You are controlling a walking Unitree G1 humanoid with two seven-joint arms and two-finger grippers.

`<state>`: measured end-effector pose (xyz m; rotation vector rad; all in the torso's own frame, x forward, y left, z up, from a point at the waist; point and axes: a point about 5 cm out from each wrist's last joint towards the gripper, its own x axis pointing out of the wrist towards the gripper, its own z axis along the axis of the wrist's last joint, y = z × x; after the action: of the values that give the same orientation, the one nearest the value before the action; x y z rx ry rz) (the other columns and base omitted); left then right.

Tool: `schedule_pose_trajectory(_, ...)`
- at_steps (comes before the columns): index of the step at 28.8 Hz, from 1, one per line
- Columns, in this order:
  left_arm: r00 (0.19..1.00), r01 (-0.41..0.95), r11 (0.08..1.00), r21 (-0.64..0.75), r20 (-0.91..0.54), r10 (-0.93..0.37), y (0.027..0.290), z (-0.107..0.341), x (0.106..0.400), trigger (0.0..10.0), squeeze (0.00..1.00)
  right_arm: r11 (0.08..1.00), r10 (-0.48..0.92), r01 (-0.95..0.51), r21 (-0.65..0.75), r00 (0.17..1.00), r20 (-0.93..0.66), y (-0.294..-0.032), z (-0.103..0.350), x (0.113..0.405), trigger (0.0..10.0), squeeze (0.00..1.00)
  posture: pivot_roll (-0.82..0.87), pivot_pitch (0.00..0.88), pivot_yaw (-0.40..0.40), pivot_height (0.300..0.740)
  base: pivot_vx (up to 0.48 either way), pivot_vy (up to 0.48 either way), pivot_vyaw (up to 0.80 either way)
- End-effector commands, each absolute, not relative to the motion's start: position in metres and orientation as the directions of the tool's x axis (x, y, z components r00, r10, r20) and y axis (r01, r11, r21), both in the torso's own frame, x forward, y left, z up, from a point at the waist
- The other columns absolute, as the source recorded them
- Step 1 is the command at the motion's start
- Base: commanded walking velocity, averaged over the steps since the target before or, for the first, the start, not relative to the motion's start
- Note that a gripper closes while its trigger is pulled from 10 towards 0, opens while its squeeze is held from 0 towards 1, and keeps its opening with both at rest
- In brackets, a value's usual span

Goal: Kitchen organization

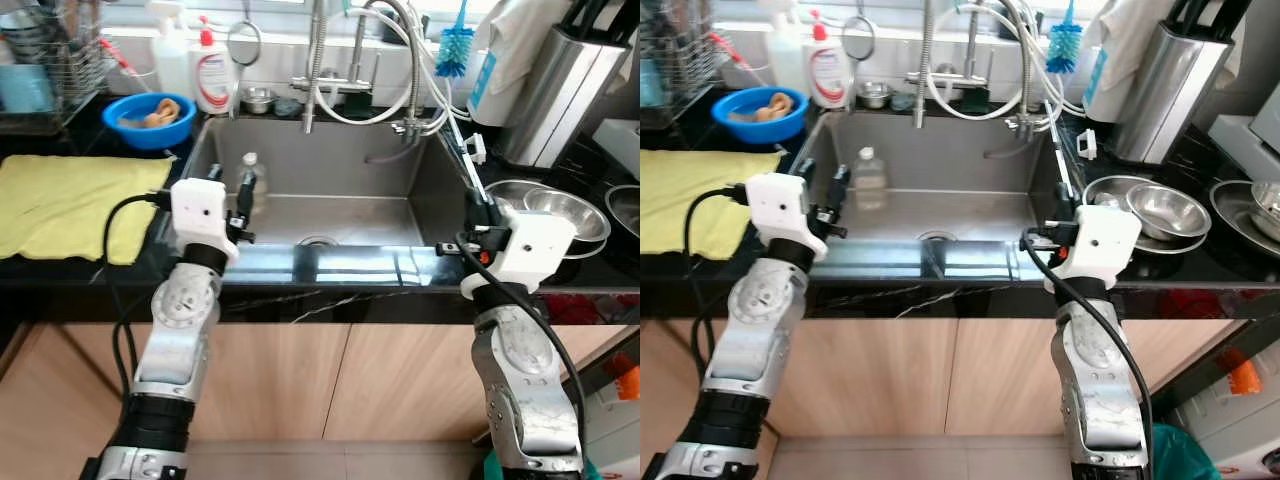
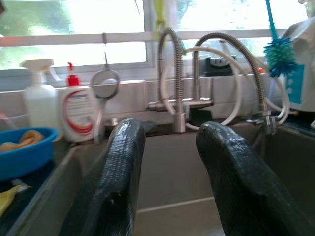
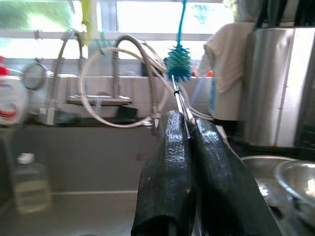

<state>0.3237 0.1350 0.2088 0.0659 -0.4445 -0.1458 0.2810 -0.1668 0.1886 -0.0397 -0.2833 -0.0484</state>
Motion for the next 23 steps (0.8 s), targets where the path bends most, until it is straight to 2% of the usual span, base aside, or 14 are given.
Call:
schedule_pose_trajectory(1, 0.892, 0.130, 0.986, 0.107, 0.421, -0.163, 0.134, 0.208, 0.323, 10.0, 0.00, 0.998, -0.032, 0.047, -0.043, 0.955, 0.296, -0.165, 0.194, 0.281, 10.0, 0.00, 0.03, 0.000, -0.052, 0.740, 0.424, 0.000, 0.41)
schedule_pose_trajectory(4, 0.893, 0.129, 0.986, 0.108, 0.420, -0.163, 0.133, 0.208, 0.323, 10.0, 0.00, 0.998, -0.027, 0.043, -0.048, 0.956, 0.292, -0.164, 0.192, 0.281, 10.0, 0.00, 0.03, 0.000, -0.052, 0.740, 0.423, 0.000, 0.80)
schedule_pose_trajectory(6, 0.894, 0.125, 0.986, 0.111, 0.418, -0.160, 0.133, 0.208, 0.324, 10.0, 0.00, 0.999, -0.029, 0.039, -0.029, 0.957, 0.287, -0.164, 0.192, 0.281, 10.0, 0.00, 0.03, 0.000, -0.053, 0.740, 0.412, 0.000, 0.00)
schedule_pose_trajectory(14, 0.896, 0.121, 0.987, 0.106, 0.416, -0.155, 0.133, 0.206, 0.323, 10.0, 0.00, 0.993, 0.112, -0.102, -0.055, 0.966, 0.234, -0.151, 0.186, 0.280, 10.0, 0.00, 0.02, 0.000, -0.057, 0.740, 0.000, 0.000, 0.00)
schedule_pose_trajectory(19, 0.896, 0.124, 0.987, 0.106, 0.415, -0.157, 0.133, 0.206, 0.323, 10.0, 0.00, 0.994, 0.106, -0.099, -0.046, 0.970, 0.217, -0.150, 0.185, 0.281, 10.0, 0.00, 0.02, 0.000, -0.056, 0.740, 0.000, 0.000, 0.00)
schedule_pose_trajectory(23, 0.896, 0.131, 0.986, 0.106, 0.412, -0.163, 0.132, 0.205, 0.323, 10.0, 0.00, 0.996, 0.078, -0.070, -0.059, 0.987, 0.139, -0.151, 0.179, 0.282, 10.0, 0.00, 0.02, 0.000, -0.056, 0.740, 0.000, 0.000, 0.00)
